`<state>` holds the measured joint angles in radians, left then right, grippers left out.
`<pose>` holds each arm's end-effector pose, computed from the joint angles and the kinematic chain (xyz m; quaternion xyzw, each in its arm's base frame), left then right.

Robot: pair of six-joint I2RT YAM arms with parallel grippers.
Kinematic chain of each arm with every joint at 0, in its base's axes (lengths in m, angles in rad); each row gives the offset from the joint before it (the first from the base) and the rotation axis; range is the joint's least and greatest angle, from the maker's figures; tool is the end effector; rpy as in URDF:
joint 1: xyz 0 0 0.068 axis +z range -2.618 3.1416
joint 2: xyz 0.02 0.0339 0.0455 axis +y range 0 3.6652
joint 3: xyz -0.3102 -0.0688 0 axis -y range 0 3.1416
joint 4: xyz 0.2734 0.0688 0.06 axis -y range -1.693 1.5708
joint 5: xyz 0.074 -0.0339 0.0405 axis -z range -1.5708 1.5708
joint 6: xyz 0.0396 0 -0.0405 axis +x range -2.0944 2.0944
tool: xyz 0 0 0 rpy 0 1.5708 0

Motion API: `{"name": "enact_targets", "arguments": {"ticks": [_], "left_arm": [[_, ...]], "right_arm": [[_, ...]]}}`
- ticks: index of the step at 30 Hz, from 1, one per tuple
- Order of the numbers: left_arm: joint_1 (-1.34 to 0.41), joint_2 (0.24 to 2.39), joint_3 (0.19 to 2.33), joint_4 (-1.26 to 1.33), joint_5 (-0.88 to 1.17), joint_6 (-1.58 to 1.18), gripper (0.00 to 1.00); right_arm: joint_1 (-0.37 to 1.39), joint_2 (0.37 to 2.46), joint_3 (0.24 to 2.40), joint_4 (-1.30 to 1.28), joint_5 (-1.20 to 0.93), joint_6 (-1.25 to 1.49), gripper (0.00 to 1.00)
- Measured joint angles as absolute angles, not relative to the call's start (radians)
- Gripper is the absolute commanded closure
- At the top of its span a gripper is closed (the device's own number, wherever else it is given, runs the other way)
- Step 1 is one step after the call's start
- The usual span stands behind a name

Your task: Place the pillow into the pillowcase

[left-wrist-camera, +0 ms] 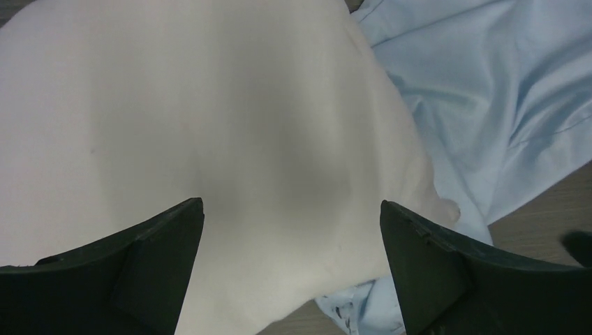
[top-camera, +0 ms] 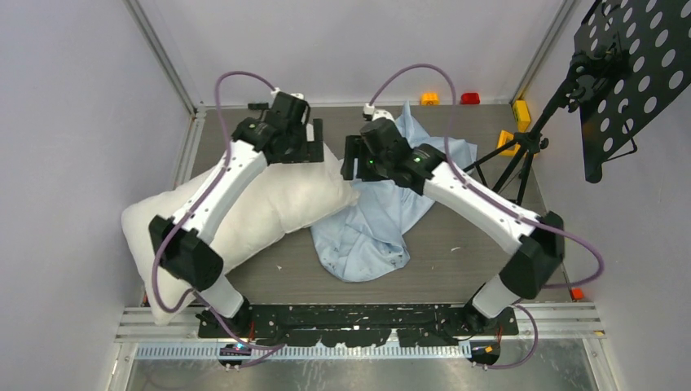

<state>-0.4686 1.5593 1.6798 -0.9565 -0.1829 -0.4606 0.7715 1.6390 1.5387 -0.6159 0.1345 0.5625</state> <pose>0.3212 -0.1545 0.4323 -0.0291 0.9295 -0.0841 0.3580 0.2937 0.2783 0.3810 -0.0670 0.9060 0.2077 0.3627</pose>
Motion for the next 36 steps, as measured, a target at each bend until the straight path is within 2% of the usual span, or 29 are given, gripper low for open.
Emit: {"name": "enact_targets", "arguments": {"ticks": [7,8,9,10,13,14,21,25,30,36], "left_arm": [[-0.553,1.771,1.736,-0.930,-0.314,-0.400,0.00],[-0.563,1.792,1.739,-0.927,-0.339,-0.389,0.01],[-0.571,1.812,1.740,-0.925,-0.363,-0.384,0.08],[-0.577,1.831,1.740,-0.924,-0.387,-0.380,0.23],[-0.591,1.875,1.725,-0.916,-0.450,-0.377,0.97],[-0.591,1.881,1.714,-0.915,-0.470,-0.370,1.00],[-0.587,1.802,1.704,-0.934,-0.531,-0.360,1.00],[-0.577,1.614,1.676,-0.968,-0.535,-0.368,1.00],[-0.555,1.340,1.627,-1.014,-0.545,-0.397,1.00],[-0.550,1.171,1.571,-1.031,-0.546,-0.440,1.00]], "right_arm": [[0.732,1.428,1.398,-0.631,0.253,0.561,0.27],[0.727,1.424,1.384,-0.632,0.260,0.559,0.27],[0.720,1.425,1.367,-0.633,0.266,0.554,0.27],[0.716,1.428,1.354,-0.634,0.269,0.551,0.27],[0.711,1.451,1.321,-0.656,0.272,0.527,0.27],[0.711,1.461,1.315,-0.658,0.271,0.517,0.27],[0.711,1.554,1.309,-0.642,0.245,0.457,0.28],[0.711,1.649,1.328,-0.611,0.215,0.435,0.30],[0.711,1.839,1.451,-0.591,0.178,0.407,0.30],[0.711,2.019,1.591,-0.570,0.141,0.367,0.29]]}}
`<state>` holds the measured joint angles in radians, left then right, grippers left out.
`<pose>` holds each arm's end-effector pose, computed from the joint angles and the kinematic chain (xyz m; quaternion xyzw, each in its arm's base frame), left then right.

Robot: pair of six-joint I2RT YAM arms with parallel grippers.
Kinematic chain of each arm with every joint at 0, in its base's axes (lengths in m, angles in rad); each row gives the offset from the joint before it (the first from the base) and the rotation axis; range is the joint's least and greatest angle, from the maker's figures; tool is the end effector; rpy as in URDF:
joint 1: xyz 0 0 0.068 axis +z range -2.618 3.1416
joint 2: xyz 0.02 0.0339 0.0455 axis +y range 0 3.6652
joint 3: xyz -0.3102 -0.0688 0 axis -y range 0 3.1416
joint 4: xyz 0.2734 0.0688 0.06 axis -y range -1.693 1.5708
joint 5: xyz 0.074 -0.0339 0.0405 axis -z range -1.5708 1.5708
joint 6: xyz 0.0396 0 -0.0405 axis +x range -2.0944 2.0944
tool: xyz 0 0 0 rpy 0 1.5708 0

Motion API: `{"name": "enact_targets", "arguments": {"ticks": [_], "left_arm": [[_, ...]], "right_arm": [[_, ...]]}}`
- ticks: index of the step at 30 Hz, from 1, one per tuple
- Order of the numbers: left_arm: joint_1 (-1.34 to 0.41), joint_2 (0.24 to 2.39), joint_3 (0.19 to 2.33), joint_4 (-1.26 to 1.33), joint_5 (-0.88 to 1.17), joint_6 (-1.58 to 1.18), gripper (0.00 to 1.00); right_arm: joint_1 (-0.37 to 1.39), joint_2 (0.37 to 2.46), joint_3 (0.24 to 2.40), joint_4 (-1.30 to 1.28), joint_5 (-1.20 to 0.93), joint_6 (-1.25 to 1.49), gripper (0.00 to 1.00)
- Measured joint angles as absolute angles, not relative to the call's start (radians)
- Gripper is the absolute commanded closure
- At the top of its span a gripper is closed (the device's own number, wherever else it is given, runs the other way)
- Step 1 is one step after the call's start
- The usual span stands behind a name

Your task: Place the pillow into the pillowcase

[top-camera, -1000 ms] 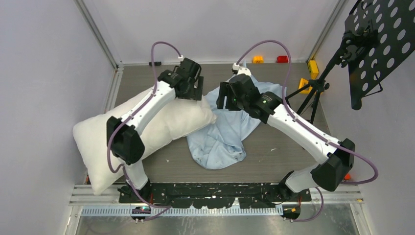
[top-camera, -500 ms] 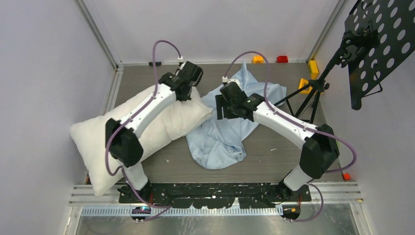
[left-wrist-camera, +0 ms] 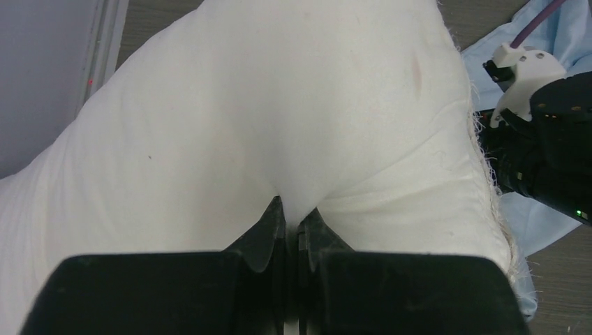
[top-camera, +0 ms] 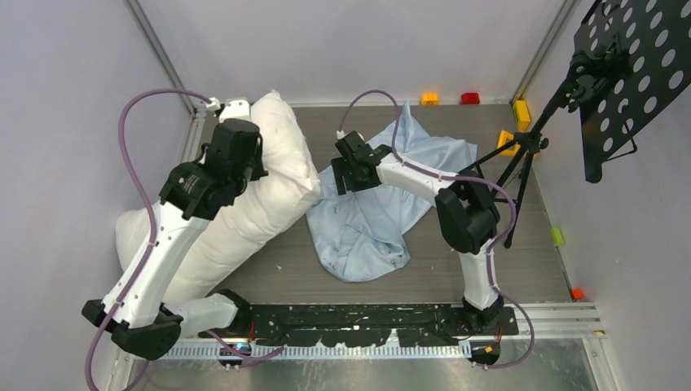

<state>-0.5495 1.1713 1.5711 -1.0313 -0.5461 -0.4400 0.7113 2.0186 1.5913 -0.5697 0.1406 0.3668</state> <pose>0.1940 -0.0947 0.4973 -0.0749 0.8641 0.0047 0.4977 0.3744 0.3153 0.2393 -0.1444 0.9460 0.0871 0.2768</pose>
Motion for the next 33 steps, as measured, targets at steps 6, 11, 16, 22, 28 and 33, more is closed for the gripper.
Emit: {"name": "enact_targets", "arguments": {"ticks": [6,11,16,22,28,33], "left_arm": [[-0.548,1.140,1.560,-1.039,-0.525,-0.465,1.00],[-0.547,1.127,1.555,-1.040,-0.512,-0.469,1.00],[-0.547,1.109,1.547,-1.040,-0.504,-0.471,1.00],[-0.547,1.081,1.545,-1.042,-0.498,-0.470,1.00],[-0.547,1.048,1.538,-1.042,-0.492,-0.470,1.00],[-0.546,1.039,1.537,-1.045,-0.481,-0.471,1.00]], "right_arm": [[0.711,2.095,1.619,-0.568,0.110,0.338,0.33],[0.711,2.141,1.646,-0.570,0.087,0.334,0.68],[0.711,2.146,1.656,-0.574,0.055,0.350,1.00],[0.723,2.141,1.679,-0.578,-0.031,0.419,1.00],[0.762,2.118,1.715,-0.580,-0.067,0.506,0.80],[0.776,2.085,1.716,-0.579,0.003,0.444,0.55]]}}
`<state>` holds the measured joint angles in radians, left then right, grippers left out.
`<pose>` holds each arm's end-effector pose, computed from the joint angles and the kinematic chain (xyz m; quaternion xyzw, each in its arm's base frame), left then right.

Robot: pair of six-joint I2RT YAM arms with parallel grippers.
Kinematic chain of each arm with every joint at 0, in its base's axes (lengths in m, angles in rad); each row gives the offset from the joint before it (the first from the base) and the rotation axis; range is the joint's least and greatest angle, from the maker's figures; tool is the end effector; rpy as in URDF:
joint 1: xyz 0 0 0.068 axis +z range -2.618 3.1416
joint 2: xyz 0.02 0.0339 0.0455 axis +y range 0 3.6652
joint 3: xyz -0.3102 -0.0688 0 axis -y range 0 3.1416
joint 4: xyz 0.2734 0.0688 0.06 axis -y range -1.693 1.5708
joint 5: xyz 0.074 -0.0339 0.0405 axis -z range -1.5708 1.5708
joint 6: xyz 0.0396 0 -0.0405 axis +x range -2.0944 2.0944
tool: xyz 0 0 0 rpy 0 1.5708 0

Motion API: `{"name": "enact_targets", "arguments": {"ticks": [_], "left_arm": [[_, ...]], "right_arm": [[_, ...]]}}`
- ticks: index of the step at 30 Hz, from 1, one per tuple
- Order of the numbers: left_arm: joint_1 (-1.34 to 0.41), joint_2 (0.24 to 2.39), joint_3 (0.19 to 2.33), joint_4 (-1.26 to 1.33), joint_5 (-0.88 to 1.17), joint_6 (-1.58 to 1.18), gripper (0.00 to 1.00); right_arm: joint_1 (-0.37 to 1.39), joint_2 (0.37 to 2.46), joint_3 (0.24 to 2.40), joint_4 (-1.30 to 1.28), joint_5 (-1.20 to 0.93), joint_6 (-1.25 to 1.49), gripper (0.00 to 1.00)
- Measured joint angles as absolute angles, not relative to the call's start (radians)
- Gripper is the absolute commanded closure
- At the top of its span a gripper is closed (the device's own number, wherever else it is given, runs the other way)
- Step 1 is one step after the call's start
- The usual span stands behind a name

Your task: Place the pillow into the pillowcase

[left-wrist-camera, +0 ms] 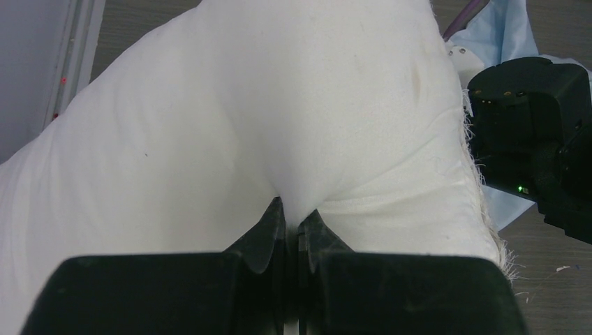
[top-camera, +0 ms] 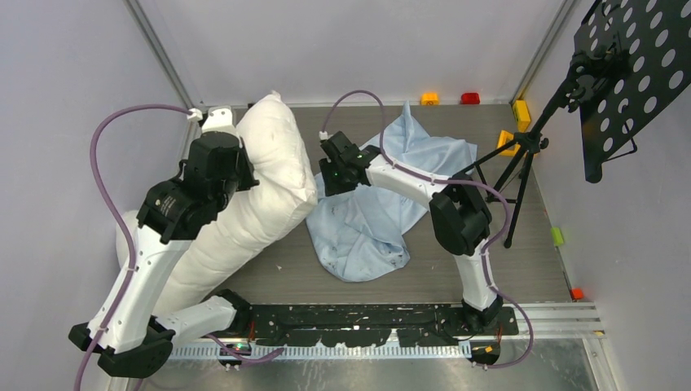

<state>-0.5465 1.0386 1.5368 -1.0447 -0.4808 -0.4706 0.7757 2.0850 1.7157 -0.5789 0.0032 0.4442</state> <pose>0.1525 -0.0713 0.5074 -0.0845 0.8504 -0.0505 0.5168 0.3681 0.3608 0.2486 -0.1566 0.9390 0.1742 0.2519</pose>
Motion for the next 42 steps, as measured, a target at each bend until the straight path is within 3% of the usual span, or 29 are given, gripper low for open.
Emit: {"name": "enact_targets", "arguments": {"ticks": [3,9,20,24,28,32,42], "left_arm": [[-0.545,1.039,1.529,-1.043,-0.469,-0.471,1.00],[-0.545,1.039,1.515,-1.037,-0.451,-0.472,1.00],[-0.545,1.038,1.514,-1.037,-0.443,-0.467,1.00],[-0.545,1.038,1.514,-1.037,-0.442,-0.467,1.00],[-0.544,1.038,1.514,-1.037,-0.437,-0.467,1.00],[-0.543,1.038,1.514,-1.037,-0.434,-0.466,1.00],[-0.543,1.033,1.508,-1.037,-0.414,-0.465,1.00]], "right_arm": [[0.770,2.057,1.667,-0.566,0.029,0.347,0.48],[0.762,2.028,1.553,-0.539,0.045,0.172,0.45],[0.762,2.113,1.616,-0.528,0.087,0.014,0.42],[0.762,2.162,1.642,-0.532,0.093,-0.014,0.52],[0.762,2.174,1.671,-0.524,0.104,-0.023,0.83],[0.762,2.183,1.687,-0.532,0.107,-0.005,0.97],[0.762,2.173,1.744,-0.605,-0.006,0.201,1.00]]}}
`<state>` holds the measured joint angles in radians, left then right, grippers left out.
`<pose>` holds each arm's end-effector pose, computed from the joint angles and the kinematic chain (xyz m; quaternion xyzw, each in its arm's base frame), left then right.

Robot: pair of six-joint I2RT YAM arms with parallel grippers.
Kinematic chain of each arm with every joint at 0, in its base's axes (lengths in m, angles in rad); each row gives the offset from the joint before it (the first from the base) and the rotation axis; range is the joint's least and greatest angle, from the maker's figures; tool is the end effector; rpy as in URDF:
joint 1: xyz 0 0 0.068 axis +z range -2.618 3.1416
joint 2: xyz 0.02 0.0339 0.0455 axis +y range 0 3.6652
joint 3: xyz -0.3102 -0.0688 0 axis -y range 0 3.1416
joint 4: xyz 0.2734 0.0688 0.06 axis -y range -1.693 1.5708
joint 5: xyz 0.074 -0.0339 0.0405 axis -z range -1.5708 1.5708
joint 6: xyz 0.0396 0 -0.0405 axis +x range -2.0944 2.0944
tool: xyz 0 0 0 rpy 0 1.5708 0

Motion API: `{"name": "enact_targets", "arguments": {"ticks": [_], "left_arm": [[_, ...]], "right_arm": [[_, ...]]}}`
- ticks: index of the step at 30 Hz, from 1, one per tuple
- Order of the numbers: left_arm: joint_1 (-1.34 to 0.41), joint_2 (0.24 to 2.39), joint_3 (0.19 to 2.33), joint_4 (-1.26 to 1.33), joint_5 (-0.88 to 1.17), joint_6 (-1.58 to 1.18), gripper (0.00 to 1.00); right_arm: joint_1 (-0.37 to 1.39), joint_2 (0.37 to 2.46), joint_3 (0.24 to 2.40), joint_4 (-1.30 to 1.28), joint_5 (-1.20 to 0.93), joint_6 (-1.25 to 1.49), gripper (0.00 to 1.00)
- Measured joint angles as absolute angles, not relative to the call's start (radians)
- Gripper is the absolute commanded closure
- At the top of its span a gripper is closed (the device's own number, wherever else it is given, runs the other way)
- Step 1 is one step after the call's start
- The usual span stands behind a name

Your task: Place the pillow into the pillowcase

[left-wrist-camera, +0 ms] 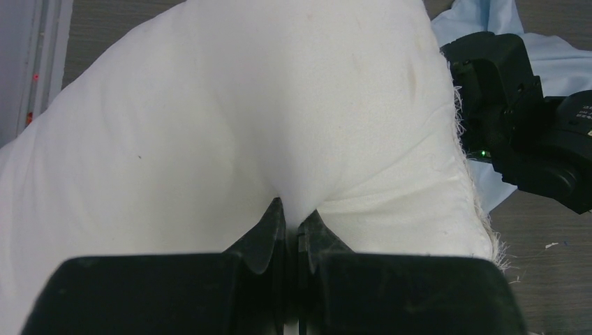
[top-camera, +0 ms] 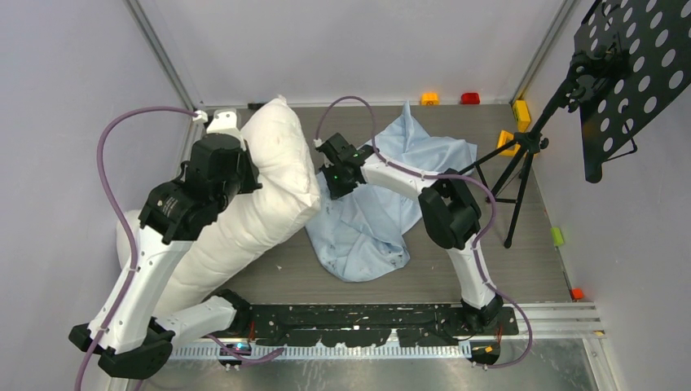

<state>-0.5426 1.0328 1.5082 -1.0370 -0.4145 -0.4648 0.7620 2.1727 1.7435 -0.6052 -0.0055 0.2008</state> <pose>0.1538 -0.0741 0.4996 -0.0661 0.8599 -0.0706 0.5013 0.3813 0.3642 0.2123 -0.2677 0.9263 0.1250 0.2336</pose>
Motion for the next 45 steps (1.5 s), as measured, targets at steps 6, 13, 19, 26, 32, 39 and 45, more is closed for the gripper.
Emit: {"name": "enact_targets", "arguments": {"ticks": [6,13,19,26,32,39,45], "left_arm": [[-0.543,1.005,1.496,-1.036,-0.398,-0.466,1.00],[-0.543,0.959,1.485,-1.037,-0.384,-0.469,1.00],[-0.543,0.939,1.477,-1.037,-0.373,-0.476,1.00],[-0.543,0.935,1.467,-1.037,-0.364,-0.491,1.00],[-0.543,0.927,1.435,-1.023,-0.362,-0.495,1.00],[-0.543,0.918,1.400,-0.996,-0.360,-0.496,1.00],[-0.543,0.891,1.398,-0.999,-0.372,-0.496,1.00]], "right_arm": [[0.763,2.168,1.837,-0.597,-0.200,0.465,1.00],[0.771,2.289,2.018,-0.448,-0.308,0.739,0.99],[0.771,2.556,2.246,-0.385,-0.285,0.874,1.00],[0.746,2.758,2.486,-0.412,-0.244,0.905,0.62],[0.689,2.717,2.474,-0.418,-0.290,0.855,0.37],[0.645,2.463,2.304,-0.522,-0.287,0.739,0.39],[0.668,2.093,1.937,-0.546,-0.176,0.608,0.47]]}}
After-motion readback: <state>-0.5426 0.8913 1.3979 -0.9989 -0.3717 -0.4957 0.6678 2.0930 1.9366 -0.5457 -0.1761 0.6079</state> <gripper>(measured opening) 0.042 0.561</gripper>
